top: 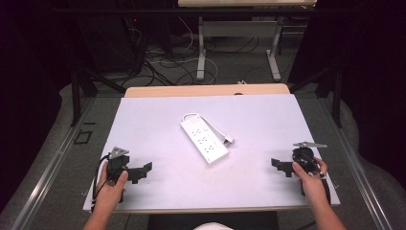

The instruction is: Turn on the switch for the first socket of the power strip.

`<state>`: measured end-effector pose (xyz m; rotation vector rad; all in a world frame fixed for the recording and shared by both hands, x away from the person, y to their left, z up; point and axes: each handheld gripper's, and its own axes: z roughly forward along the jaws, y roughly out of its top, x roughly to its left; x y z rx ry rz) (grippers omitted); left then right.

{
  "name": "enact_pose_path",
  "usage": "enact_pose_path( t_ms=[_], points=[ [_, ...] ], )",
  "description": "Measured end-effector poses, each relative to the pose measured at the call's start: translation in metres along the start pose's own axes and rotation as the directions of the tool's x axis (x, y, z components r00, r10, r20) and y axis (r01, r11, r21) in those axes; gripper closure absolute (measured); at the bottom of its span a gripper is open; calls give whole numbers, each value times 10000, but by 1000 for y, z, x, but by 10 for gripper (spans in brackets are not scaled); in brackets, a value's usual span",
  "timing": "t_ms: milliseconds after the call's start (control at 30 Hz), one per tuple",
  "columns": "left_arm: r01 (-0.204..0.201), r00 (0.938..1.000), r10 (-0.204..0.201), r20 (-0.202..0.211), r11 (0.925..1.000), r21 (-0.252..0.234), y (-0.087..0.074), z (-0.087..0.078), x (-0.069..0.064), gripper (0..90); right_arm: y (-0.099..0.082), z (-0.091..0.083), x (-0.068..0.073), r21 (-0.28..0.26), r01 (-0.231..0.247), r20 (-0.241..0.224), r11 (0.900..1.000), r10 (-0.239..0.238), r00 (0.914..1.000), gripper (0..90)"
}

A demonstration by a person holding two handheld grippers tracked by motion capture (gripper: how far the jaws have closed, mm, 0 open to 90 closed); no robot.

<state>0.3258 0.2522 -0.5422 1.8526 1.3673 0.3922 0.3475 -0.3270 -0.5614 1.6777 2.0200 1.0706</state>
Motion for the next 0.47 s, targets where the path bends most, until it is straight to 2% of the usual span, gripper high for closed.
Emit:
enact_pose_path(
  t_ms=[467],
  points=[
    [-37, 10000, 37, 79, 10000, 55, 0, -1, 1, 3, 0, 0, 3, -17, 131, -3, 9999, -131, 9999, 0]
  ],
)
